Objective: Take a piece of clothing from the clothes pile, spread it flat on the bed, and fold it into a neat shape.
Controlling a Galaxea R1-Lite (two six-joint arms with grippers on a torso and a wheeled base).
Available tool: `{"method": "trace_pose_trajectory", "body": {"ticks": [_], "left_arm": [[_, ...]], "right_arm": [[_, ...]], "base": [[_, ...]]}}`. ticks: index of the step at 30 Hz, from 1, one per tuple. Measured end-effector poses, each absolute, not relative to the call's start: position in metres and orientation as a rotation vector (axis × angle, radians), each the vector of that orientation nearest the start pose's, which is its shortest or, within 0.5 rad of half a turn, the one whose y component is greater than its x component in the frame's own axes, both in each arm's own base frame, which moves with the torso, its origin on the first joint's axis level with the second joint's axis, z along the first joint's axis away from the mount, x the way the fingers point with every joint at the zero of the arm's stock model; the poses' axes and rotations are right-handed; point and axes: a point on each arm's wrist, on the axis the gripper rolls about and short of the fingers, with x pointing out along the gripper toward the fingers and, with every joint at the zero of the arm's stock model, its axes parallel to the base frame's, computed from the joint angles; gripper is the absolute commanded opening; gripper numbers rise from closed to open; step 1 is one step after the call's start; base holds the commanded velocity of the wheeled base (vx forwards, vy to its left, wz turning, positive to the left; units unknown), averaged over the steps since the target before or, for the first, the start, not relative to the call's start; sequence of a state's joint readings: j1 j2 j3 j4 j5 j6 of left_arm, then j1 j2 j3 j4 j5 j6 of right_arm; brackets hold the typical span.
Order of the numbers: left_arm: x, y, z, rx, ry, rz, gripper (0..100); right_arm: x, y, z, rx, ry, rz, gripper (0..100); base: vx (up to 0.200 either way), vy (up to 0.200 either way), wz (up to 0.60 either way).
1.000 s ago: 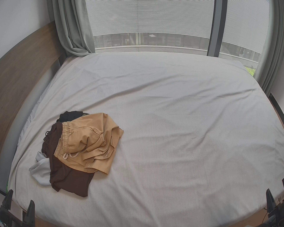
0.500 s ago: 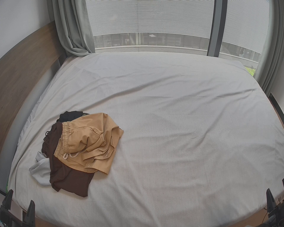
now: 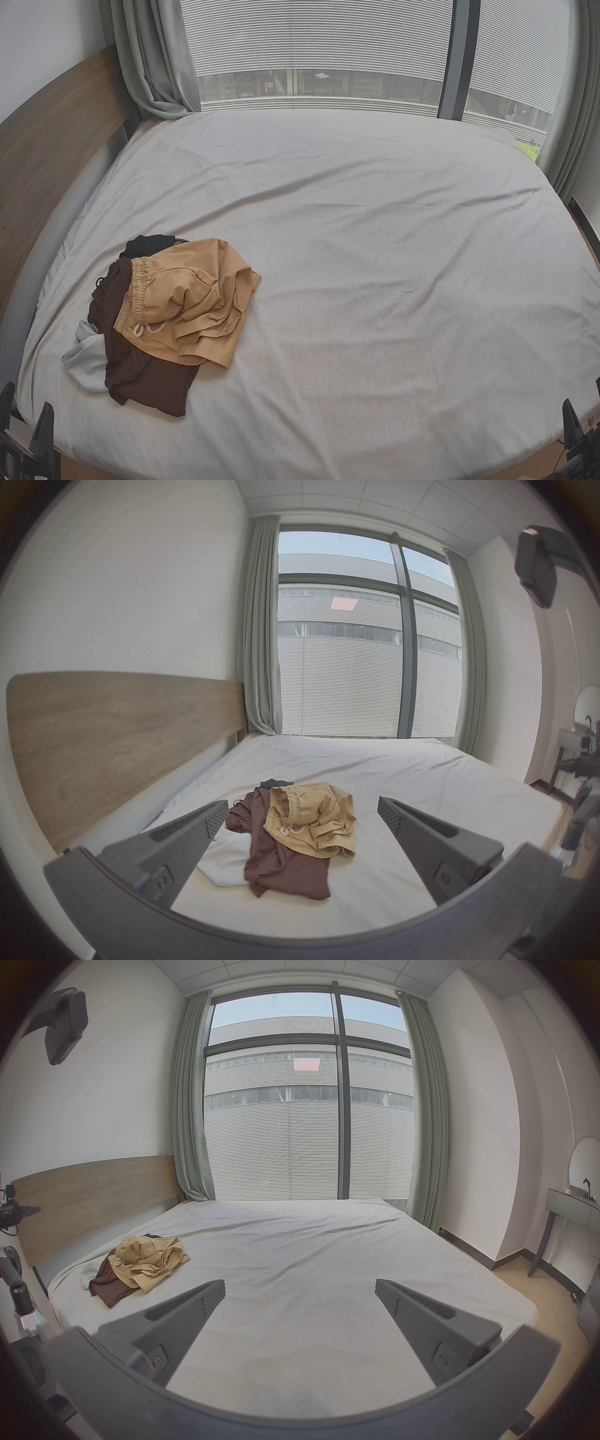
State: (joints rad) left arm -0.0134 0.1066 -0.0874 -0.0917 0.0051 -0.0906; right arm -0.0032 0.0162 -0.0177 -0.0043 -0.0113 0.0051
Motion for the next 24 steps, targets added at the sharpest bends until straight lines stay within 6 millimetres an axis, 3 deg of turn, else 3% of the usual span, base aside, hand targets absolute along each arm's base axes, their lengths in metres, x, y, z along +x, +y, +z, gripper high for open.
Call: {"method": "trace_pose_trajectory", "body": {"ticks": [11, 24], "left_arm": [[-0.001, -0.001, 0.141, -0.196, 0.013, -0.051, 100], [0.057, -0.003, 0.177, -0.318, 0.069, -0.072, 100]], "right_arm": [[-0.023, 0.0, 0.081, 0.0, -0.007, -0.006, 100], [-0.023, 0.0, 0.081, 0.002, -0.007, -0.006, 100]], "base": [[0.0, 0.0, 0.0], [0.0, 0.0, 0.0]]}}
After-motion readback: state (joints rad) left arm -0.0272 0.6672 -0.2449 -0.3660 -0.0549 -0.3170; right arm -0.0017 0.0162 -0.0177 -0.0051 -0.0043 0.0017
